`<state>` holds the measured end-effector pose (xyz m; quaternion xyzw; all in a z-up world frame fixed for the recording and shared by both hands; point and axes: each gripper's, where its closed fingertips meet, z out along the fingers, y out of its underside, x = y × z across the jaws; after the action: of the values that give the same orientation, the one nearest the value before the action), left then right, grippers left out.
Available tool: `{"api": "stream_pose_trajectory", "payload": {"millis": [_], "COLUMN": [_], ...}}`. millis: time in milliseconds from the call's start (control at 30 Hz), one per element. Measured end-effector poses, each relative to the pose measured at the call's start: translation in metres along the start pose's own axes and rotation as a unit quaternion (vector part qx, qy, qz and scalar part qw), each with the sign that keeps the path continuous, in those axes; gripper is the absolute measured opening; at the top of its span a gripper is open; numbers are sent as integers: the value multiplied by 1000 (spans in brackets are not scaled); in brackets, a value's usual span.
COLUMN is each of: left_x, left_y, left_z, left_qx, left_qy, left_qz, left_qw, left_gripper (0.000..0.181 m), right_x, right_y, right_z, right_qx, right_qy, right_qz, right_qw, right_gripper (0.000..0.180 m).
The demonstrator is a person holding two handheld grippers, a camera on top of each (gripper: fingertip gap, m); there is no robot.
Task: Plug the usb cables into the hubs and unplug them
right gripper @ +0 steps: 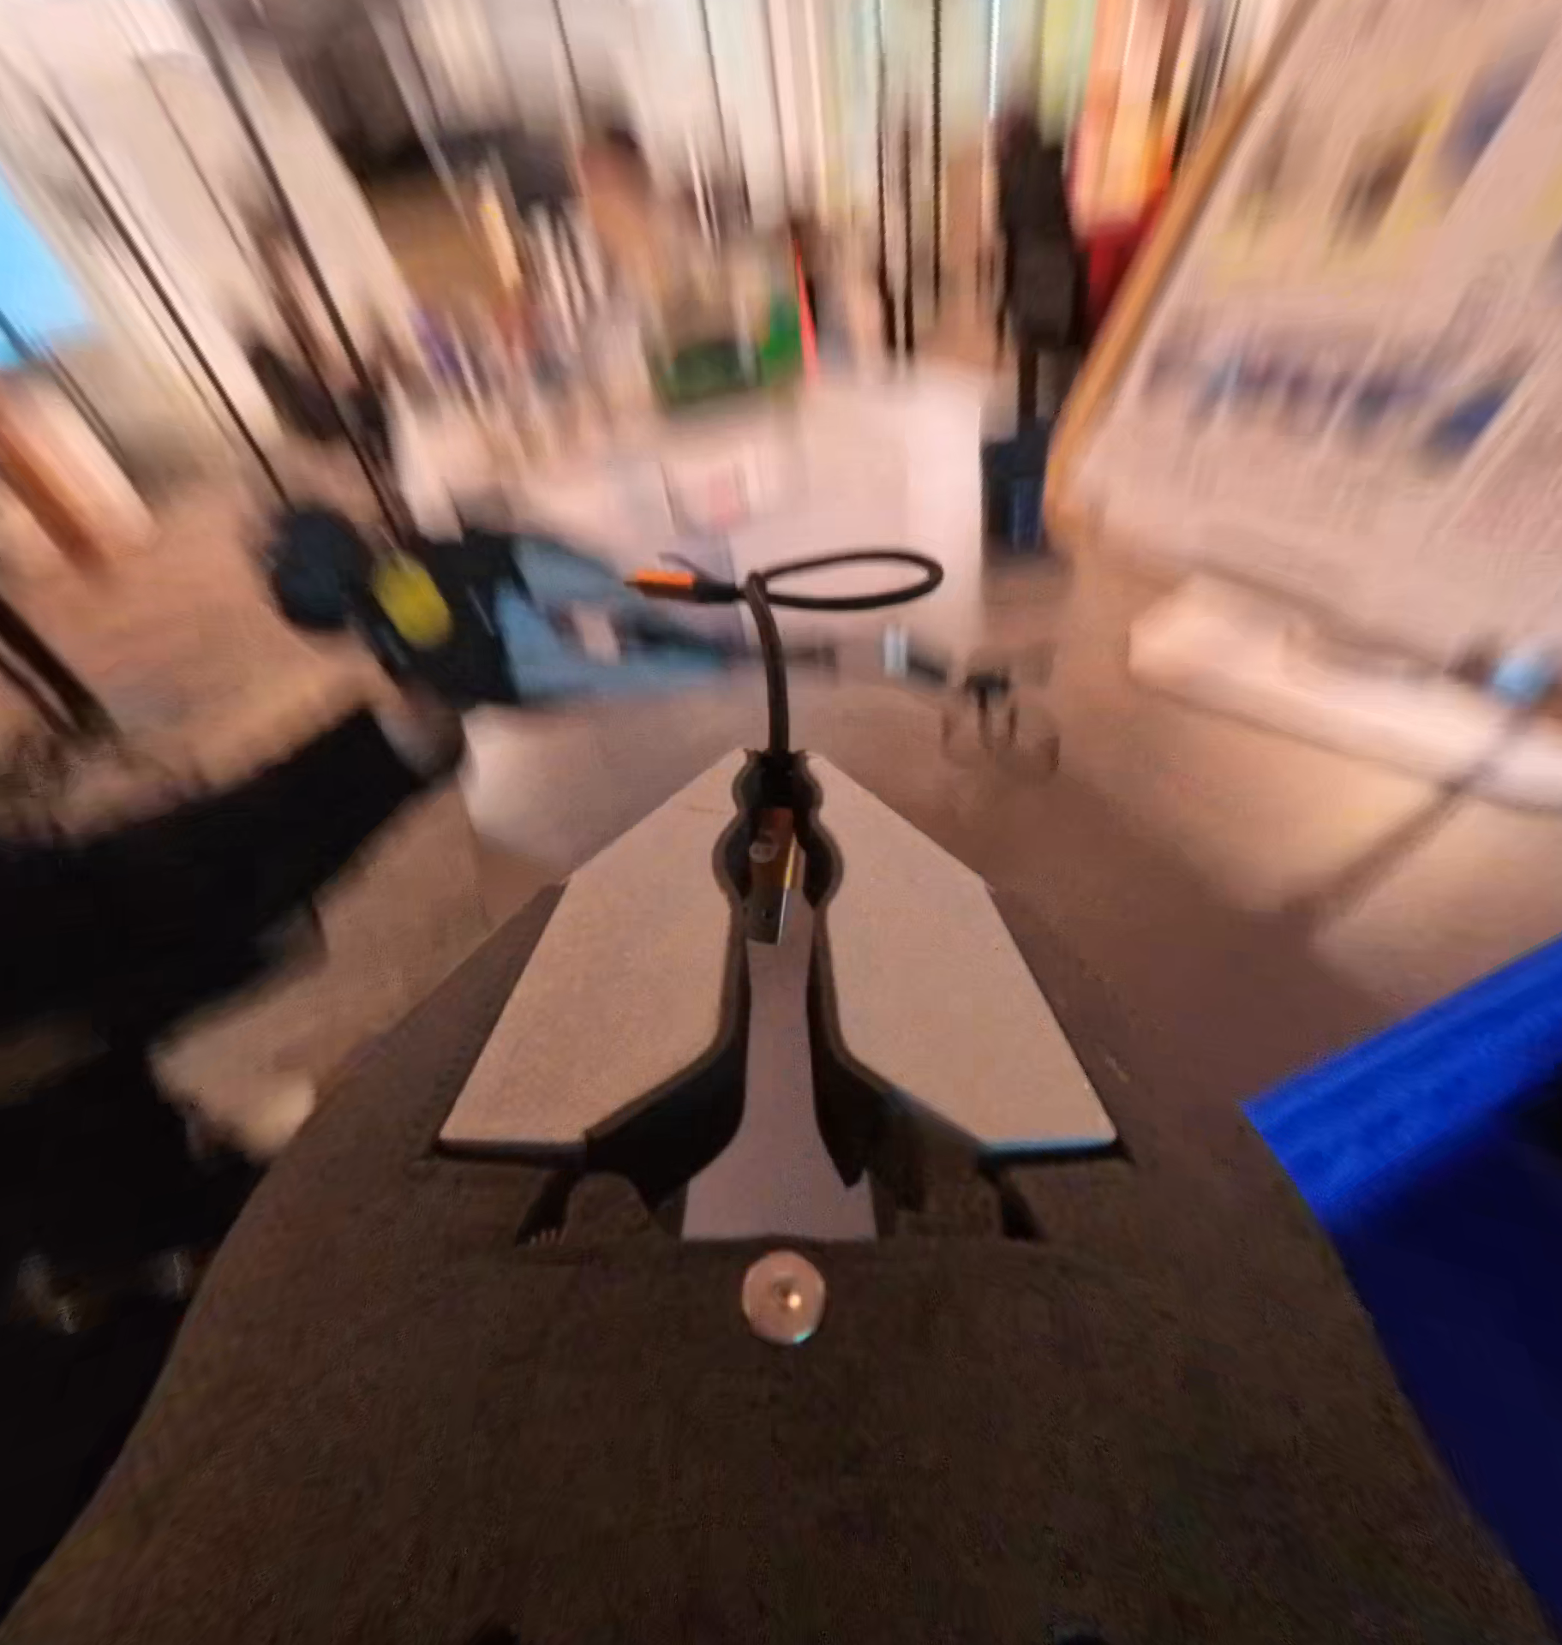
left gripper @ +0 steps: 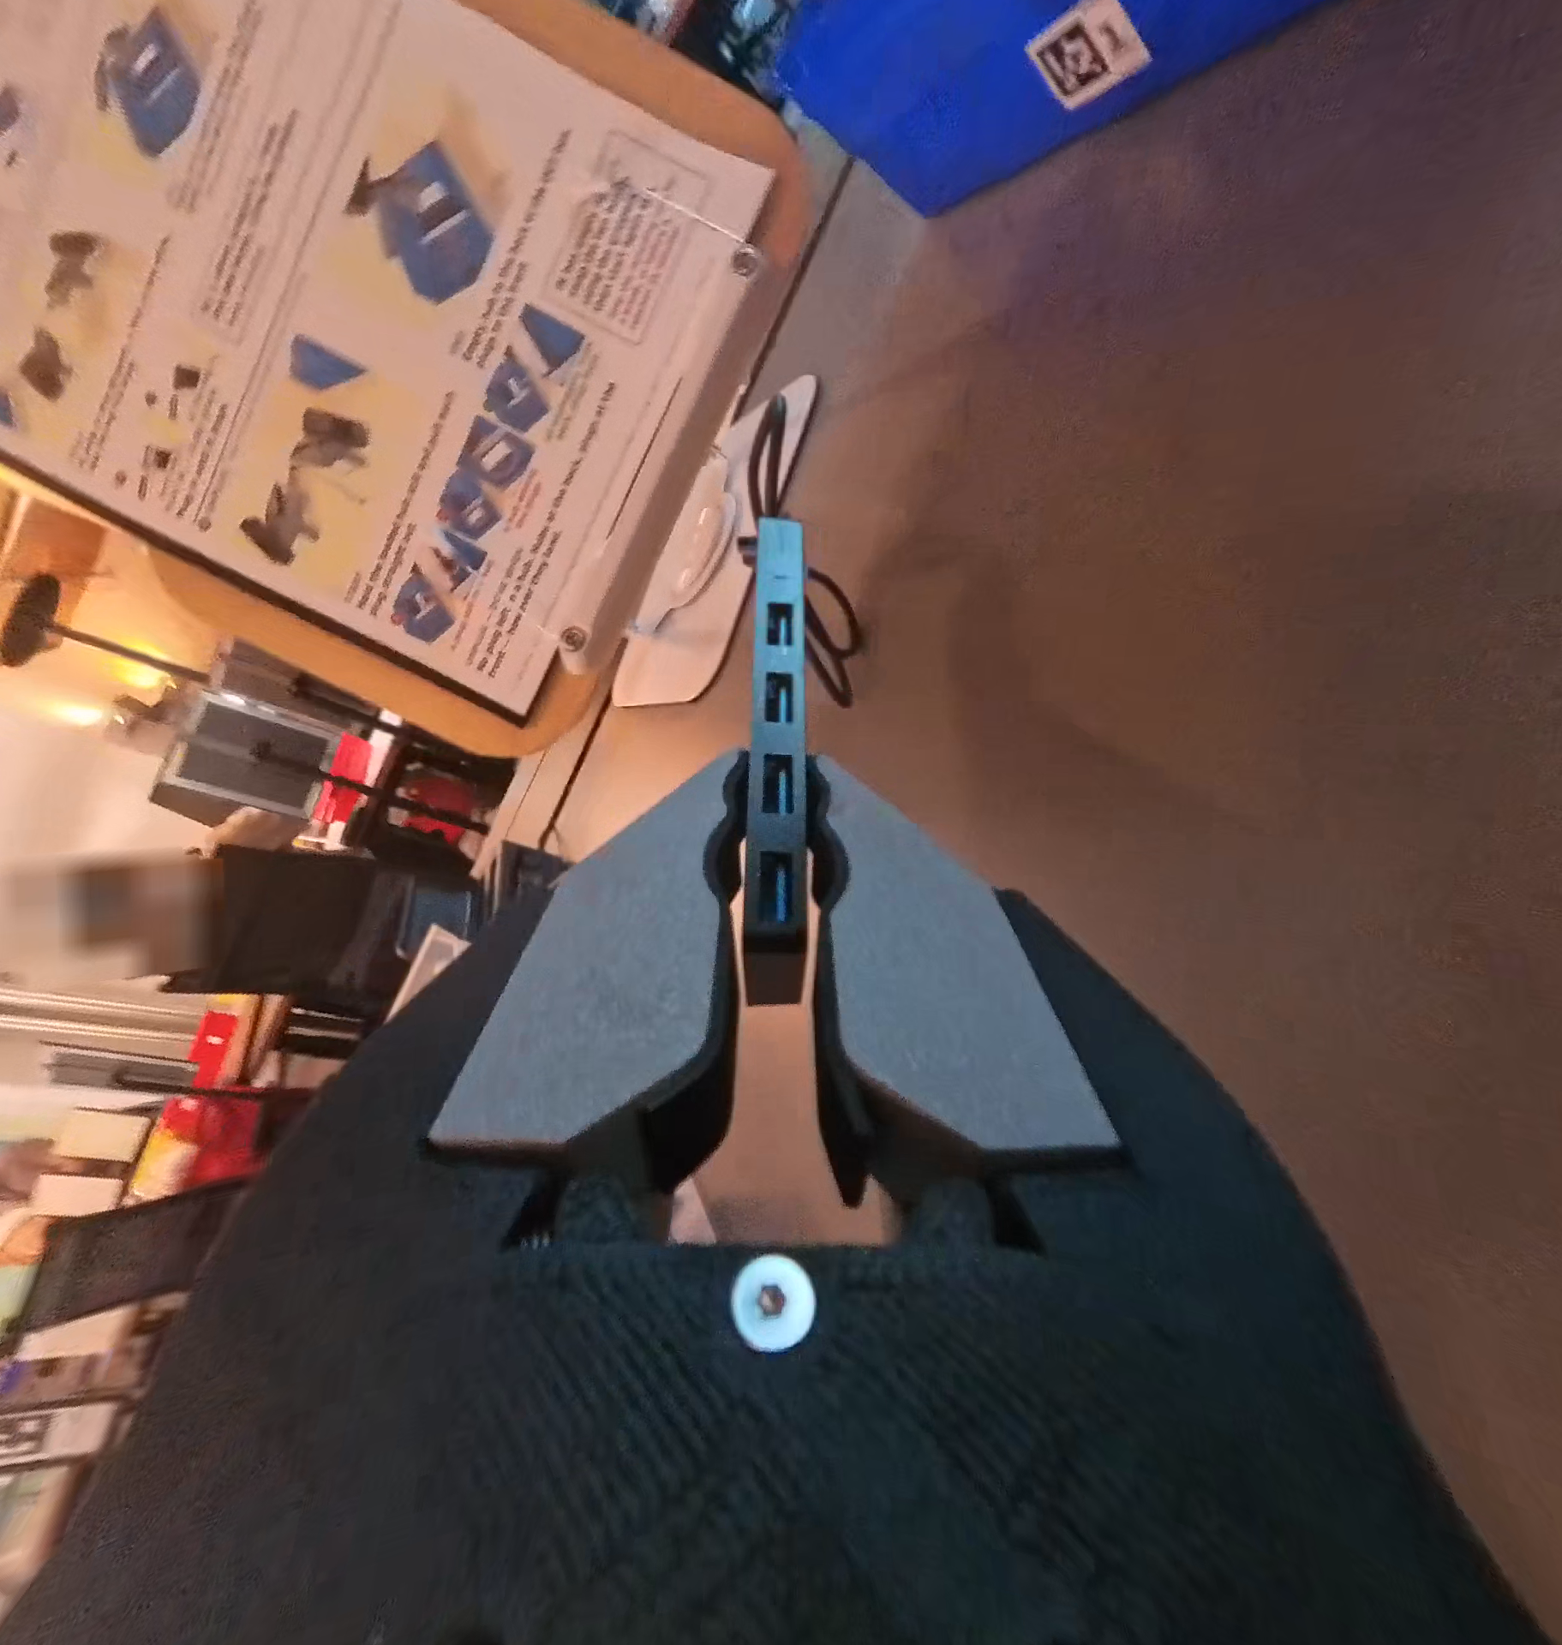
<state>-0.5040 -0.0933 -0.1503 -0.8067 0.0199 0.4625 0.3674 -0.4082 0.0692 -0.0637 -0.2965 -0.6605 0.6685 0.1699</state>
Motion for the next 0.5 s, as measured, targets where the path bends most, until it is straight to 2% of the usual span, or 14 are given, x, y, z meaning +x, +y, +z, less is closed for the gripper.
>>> {"api": "stream_pose_trajectory", "payload": {"millis": [33,100,167,233,367,500], "left_x": [-3,-5,-4,-1,9,7], "left_y": [-1,-4,-7,-12,-30,-58], "left_z": [-2,-5,-5,-4,-7,-19], "left_qx": [7,17,14,12,18,45], "left_qy": [3,5,1,-1,-5,-23], "left_qz": [-14,-26,-19,0,37,20], "left_qw": [1000,999,1000,1000,999,999], "left_gripper": [8,7,7,7,8,8], "right_x": [-3,2,15,19,-13,-22], "right_y": [-35,-81,-91,-82,-86,-73], "right_z": [-21,-71,-104,-101,-82,-57], "right_qx": [102,278,378,390,406,402], "right_qy": [-15,-41,-58,-83,-164,-140], "right_qz": [16,61,111,150,154,142], "right_qw": [995,958,917,904,886,894], "right_gripper": [4,3,3,3,3,3]}}
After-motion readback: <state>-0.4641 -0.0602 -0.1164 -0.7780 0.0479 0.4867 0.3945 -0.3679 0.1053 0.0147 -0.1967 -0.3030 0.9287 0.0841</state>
